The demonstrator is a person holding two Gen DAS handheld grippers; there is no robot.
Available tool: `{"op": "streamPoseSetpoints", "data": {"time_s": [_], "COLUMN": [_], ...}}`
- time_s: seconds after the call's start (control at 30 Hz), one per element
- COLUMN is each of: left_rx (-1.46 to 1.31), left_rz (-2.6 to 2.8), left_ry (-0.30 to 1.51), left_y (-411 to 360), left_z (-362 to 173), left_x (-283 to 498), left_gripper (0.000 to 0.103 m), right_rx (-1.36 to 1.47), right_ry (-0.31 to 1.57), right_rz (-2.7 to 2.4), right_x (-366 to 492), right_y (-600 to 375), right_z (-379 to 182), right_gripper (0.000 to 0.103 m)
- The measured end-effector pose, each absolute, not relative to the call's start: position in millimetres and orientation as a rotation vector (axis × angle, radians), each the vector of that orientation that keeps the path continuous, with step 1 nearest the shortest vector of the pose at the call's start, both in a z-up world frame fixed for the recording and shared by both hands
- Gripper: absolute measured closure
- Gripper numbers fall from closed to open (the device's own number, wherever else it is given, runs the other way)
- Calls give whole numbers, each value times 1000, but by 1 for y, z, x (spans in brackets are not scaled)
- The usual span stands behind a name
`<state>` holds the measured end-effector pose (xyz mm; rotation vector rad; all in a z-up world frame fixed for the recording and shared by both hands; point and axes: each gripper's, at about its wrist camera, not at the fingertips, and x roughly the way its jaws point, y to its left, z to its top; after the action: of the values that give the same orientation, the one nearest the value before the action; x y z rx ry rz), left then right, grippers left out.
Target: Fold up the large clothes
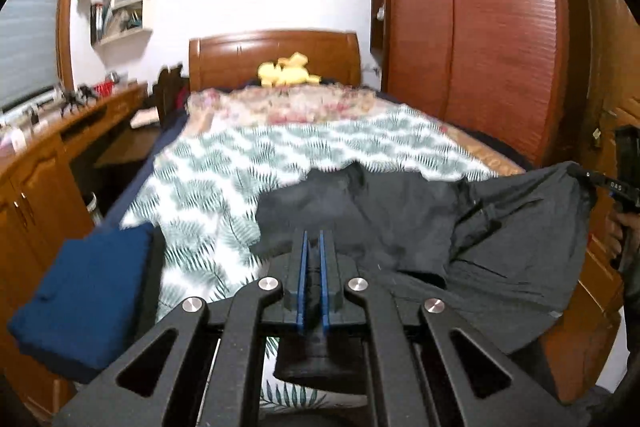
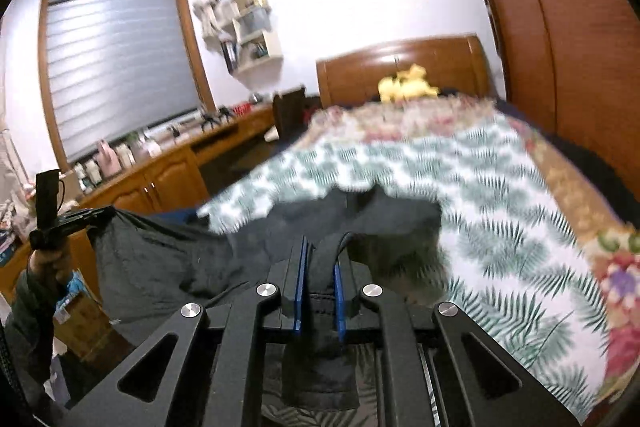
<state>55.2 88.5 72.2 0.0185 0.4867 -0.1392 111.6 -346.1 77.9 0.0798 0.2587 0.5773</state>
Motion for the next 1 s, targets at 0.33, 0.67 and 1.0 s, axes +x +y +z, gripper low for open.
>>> {"op": "streamPoseSetpoints", "data": {"time_s": [0.33, 0.67, 1.0], "left_rx": [60, 5, 33], "left_rz": [-134, -23, -11], "left_ry": [383, 504, 560], "left_y": [82, 116, 108], "left_z": [113, 69, 37], "left_x": [19, 155, 251], "left_gripper": [97, 97, 97], "right_rx": [-14, -47, -71], "right_ry": [99, 264, 346], "right_rz": [594, 432, 319], "right_x": [47, 176, 279], "right_y": [-355, -317, -272], "right_z": [119, 104, 91], "right_gripper": [92, 92, 91]}}
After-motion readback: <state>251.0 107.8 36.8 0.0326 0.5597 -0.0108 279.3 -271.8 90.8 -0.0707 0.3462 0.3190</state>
